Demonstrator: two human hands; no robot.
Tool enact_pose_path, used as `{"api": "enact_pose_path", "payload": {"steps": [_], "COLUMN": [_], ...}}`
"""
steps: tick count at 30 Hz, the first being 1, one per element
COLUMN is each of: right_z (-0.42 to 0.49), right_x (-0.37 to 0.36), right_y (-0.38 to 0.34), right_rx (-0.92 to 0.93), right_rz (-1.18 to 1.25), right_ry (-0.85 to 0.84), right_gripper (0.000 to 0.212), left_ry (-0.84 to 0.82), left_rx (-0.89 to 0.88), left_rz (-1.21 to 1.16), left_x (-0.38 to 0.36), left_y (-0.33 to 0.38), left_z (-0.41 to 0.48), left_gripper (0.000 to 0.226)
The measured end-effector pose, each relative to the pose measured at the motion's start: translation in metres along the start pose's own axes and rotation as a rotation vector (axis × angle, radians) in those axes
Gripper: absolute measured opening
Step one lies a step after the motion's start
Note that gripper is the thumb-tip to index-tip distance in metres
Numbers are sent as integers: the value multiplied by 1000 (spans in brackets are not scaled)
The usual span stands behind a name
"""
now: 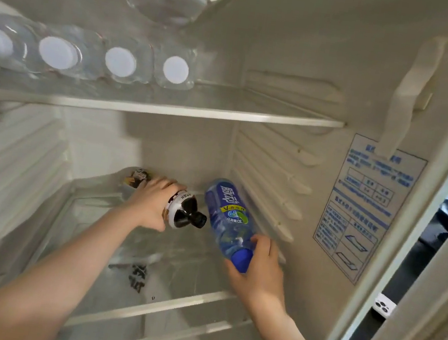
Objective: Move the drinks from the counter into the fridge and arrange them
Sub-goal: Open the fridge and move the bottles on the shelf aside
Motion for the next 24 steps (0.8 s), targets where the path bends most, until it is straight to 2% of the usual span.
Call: {"api": "enact_pose_path", "payload": {"steps": [3,5,10,13,17,20,24], "right_z": [3,4,1,-1,-2,6,24], "right_x": [-2,-2,1,12,47,72,88], "right_y": [-2,-2,-7,-19,-57,-80,-105], "right_rx": [4,14,116,188,352,392,422], "right_rz": [40,54,91,98,136,193,214], "right_ry": [19,36,80,155,290,319,315], "right_gripper": [48,49,45,38,27,30,34], "left_ry": [61,46,9,83,198,347,512], "left_rx": [-40,-32,-25,-41,-54,-69,-69], "left_rz": [-28,-14,89,189,124,-125,-833], "left_x": [8,9,5,10,16,38,53], "left_y": [3,4,-1,0,-2,-10,-39], "left_z": [6,8,5,-3,-12,-25,-41], "left_gripper": [85,81,107,101,95,86,69]}}
Point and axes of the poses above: each hand's wrist, its own z-axis towards the middle knuckle, its own x-axis out of the back of the hand, y = z × x, the point moved 9 cm from there along z, towards the middle knuckle, and after that the axes turned 14 degrees about -y, right-handed, at the moved point
